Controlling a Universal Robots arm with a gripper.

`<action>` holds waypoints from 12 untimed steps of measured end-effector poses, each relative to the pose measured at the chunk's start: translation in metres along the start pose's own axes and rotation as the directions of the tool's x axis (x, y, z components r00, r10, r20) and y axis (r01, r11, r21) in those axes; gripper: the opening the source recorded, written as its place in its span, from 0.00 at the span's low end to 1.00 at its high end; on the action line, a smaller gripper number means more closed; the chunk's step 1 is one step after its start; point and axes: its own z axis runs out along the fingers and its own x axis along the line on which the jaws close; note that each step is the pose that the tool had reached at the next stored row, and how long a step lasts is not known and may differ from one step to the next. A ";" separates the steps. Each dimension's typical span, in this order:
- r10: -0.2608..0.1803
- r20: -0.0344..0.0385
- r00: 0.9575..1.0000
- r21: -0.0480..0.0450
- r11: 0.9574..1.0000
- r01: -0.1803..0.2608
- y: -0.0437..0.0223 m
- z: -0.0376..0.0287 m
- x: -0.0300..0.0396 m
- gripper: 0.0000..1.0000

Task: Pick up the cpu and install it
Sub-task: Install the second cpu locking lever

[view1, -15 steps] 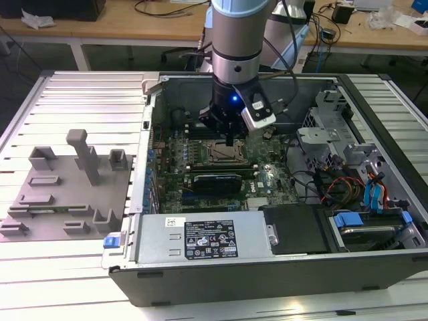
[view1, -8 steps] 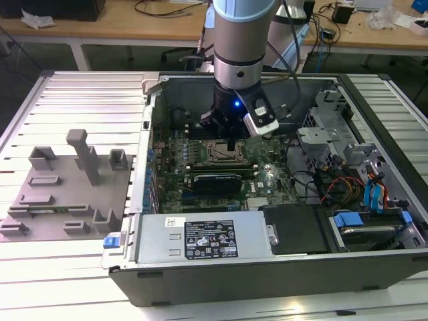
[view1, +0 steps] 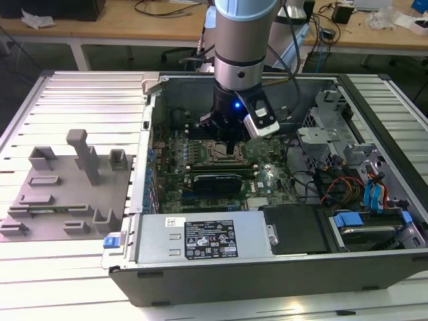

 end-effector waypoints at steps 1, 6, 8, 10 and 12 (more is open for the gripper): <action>-0.003 0.000 1.000 0.003 1.000 0.003 0.0001 0.0002 0.0000 0.11; -0.121 -0.014 0.993 0.028 0.992 0.121 -0.0004 0.0056 0.0026 0.11; -0.122 -0.014 0.992 0.028 0.992 0.122 -0.0007 0.0073 0.0061 0.11; -0.122 -0.014 0.992 0.028 0.992 0.122 -0.0008 0.0080 0.0084 0.11; -0.122 -0.014 0.992 0.028 0.992 0.122 -0.0010 0.0084 0.0103 0.11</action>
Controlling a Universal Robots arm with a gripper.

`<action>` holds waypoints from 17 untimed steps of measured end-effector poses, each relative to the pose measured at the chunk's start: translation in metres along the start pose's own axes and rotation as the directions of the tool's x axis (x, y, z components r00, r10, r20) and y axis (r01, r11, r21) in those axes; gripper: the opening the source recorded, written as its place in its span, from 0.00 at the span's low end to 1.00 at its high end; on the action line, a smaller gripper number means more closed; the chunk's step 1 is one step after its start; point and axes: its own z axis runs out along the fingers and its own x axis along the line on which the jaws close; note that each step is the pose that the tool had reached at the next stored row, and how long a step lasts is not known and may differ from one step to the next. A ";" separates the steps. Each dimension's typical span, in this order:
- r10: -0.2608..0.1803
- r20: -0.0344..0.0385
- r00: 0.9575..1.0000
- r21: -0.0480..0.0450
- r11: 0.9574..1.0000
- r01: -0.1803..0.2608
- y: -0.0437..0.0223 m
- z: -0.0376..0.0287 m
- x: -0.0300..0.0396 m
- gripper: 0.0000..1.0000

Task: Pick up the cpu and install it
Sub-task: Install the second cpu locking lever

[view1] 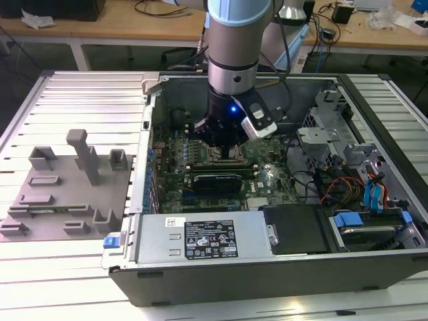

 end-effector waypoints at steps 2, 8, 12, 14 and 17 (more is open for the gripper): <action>0.000 0.000 1.000 0.000 1.000 0.000 0.0000 0.0001 0.0006 0.11; 0.000 0.000 1.000 0.000 1.000 0.000 0.0003 0.0020 0.0056 0.11; 0.000 0.000 1.000 0.000 1.000 0.000 0.0005 0.0026 0.0082 0.11; 0.000 0.000 1.000 0.000 1.000 0.000 0.0006 0.0038 0.0102 0.11; 0.000 0.000 1.000 0.000 1.000 0.000 0.0007 0.0052 0.0128 0.11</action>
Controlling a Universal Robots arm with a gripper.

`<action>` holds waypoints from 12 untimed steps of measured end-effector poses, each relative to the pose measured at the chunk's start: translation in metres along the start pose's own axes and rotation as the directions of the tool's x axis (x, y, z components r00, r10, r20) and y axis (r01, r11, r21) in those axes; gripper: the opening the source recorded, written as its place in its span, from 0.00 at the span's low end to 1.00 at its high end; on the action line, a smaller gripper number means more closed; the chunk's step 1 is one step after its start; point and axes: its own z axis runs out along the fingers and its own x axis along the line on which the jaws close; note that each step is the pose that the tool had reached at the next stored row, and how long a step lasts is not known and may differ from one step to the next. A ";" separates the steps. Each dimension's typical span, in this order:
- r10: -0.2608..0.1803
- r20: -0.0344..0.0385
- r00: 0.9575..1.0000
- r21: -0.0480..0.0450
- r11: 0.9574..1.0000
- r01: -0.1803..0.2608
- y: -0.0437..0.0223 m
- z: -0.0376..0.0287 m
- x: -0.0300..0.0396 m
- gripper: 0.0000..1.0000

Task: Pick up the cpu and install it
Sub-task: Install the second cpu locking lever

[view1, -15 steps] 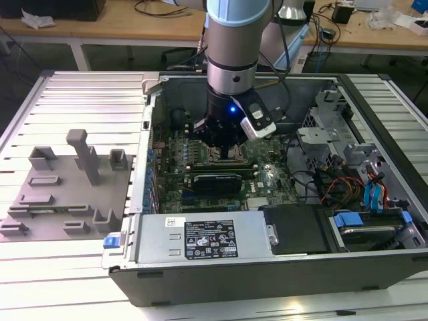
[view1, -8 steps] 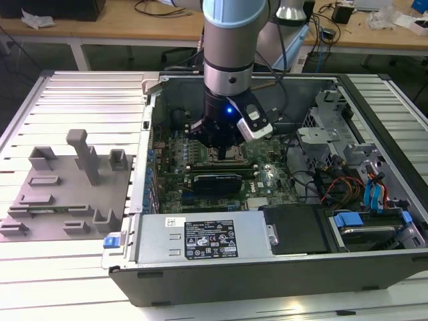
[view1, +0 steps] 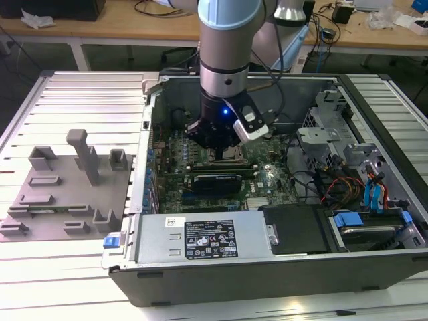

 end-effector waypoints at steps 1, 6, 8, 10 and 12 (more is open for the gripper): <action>0.000 0.000 1.000 0.000 1.000 0.000 0.0001 0.0005 0.0019 0.11; 0.022 0.000 1.000 -0.002 1.000 -0.022 0.0003 0.0061 0.0055 0.11; 0.031 0.000 1.000 -0.007 0.999 -0.031 0.0003 0.0087 0.0071 0.11; 0.042 0.001 0.999 -0.017 0.999 -0.042 0.0007 0.0132 0.0124 0.11; 0.042 0.001 0.999 -0.028 0.999 -0.042 -0.0008 0.0133 0.0137 0.11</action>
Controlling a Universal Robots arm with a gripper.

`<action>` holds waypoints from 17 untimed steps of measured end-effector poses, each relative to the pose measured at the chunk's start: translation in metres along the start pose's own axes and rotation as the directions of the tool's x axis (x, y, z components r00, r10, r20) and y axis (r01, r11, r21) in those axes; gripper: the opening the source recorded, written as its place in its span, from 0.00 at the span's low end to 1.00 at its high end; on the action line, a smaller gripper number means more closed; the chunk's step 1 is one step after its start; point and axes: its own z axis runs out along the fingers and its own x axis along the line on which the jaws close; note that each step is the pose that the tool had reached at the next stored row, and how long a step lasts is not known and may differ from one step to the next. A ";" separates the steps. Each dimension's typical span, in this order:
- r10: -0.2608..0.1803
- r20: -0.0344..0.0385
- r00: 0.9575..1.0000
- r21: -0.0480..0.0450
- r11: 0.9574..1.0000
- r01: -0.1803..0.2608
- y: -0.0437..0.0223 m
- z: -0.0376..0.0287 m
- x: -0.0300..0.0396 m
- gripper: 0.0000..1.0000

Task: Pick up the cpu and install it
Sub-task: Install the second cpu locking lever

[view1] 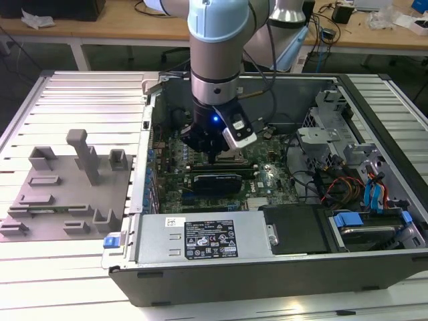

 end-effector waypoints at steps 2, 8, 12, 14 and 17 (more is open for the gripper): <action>0.000 0.001 1.000 -0.015 1.000 0.000 -0.0030 -0.0001 0.0020 0.11; 0.002 0.007 1.000 -0.091 0.996 -0.002 -0.0114 0.0004 0.0040 0.11; 0.005 0.007 1.000 -0.116 0.993 -0.004 -0.0219 0.0033 0.0043 0.11; 0.007 0.008 1.000 -0.135 0.991 -0.006 -0.0228 0.0043 0.0040 0.11; 0.009 0.008 1.000 -0.156 0.988 -0.008 -0.0238 0.0083 0.0032 0.11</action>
